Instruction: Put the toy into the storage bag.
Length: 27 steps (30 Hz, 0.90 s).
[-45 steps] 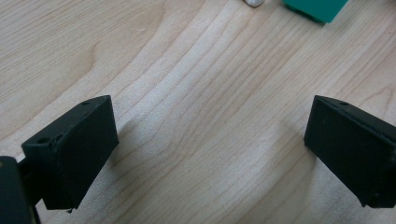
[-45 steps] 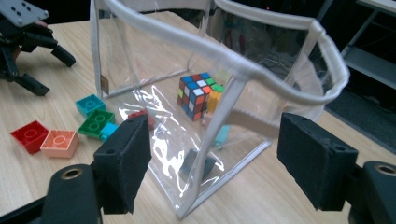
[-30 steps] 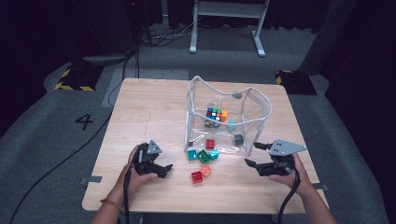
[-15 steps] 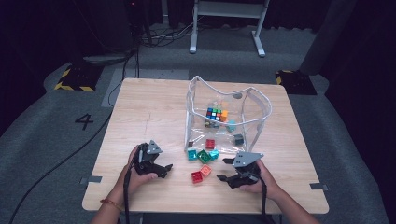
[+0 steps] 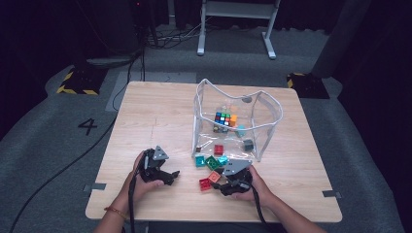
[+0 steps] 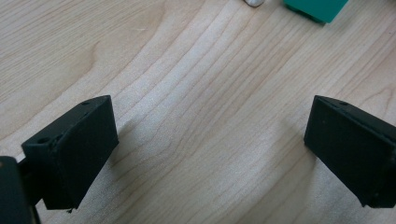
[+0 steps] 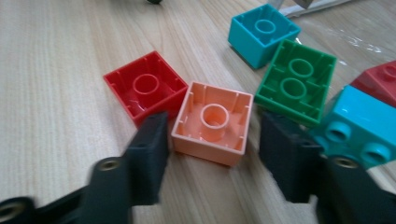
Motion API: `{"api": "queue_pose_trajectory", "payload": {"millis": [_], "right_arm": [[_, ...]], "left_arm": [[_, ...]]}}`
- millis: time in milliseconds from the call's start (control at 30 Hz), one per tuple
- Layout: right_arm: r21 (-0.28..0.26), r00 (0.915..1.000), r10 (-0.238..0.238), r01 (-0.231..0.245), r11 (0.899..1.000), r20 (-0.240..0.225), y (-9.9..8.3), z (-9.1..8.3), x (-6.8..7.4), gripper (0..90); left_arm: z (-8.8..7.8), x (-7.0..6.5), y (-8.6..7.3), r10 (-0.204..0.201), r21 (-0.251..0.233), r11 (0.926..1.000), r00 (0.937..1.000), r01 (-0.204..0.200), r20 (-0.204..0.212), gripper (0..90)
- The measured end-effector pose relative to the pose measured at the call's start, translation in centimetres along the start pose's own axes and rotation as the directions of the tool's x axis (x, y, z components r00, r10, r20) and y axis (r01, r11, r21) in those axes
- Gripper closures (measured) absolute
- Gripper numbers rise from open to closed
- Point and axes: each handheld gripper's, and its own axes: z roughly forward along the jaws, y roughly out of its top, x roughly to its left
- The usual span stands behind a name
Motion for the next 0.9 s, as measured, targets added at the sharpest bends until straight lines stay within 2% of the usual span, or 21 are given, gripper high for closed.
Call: {"api": "queue_pose_trajectory", "payload": {"millis": [33,133,167,200,233,300,333,533,700,900], "right_arm": [[-0.006,0.9996,0.027,-0.027,1.000,-0.008,0.0,0.0,0.1,54.8],[-0.009,0.9989,0.044,-0.045,0.999,-0.013,-0.2,-0.2,0.0,58.6],[-0.015,0.9998,0.013,-0.013,1.000,-0.012,-0.3,-0.2,-0.2,58.8],[-0.010,0.9993,0.036,-0.036,0.999,-0.008,-0.3,-0.3,0.0,58.9],[-0.008,0.9992,0.039,-0.039,0.999,-0.013,-0.4,-0.4,0.0,59.0],[-0.008,0.9998,0.020,-0.020,1.000,-0.004,-0.6,-0.8,-0.2,59.0],[-0.008,0.9996,0.028,-0.028,1.000,-0.008,-0.8,-1.1,-0.4,59.0],[-0.019,0.9961,0.084,-0.084,0.996,0.026,-2.0,-3.6,-1.5,59.0],[-0.029,0.9924,0.096,-0.094,0.995,0.077,-3.5,-6.3,-2.5,59.0],[-0.044,0.9831,0.119,-0.114,0.993,0.139,-5.1,-9.4,-3.8,59.0]], "left_arm": [[0.0,0.0,0.0,0.005,-0.001,1.0000,1.0000,-0.005,-0.008,2.8],[0.0,0.0,0.0,0.005,0.000,1.0000,1.0000,-0.005,-0.008,2.8],[0.0,0.0,0.0,0.004,0.000,1.0000,1.0000,-0.004,-0.008,2.8],[-0.1,0.0,0.0,0.004,0.000,1.0000,1.0000,-0.004,-0.008,2.9],[0.0,0.0,0.0,0.004,0.000,1.0000,1.0000,-0.004,-0.008,2.9],[-0.1,0.0,0.0,0.004,0.000,1.0000,1.0000,-0.004,-0.008,2.8],[0.0,0.0,0.0,0.004,0.000,1.0000,1.0000,-0.004,-0.008,2.9],[0.0,0.0,0.0,0.005,0.000,1.0000,1.0000,-0.005,-0.008,2.9],[0.0,0.0,0.0,0.005,0.000,1.0000,1.0000,-0.005,-0.008,2.9],[0.0,0.0,0.0,0.004,0.000,1.0000,1.0000,-0.004,-0.008,2.9]]}}
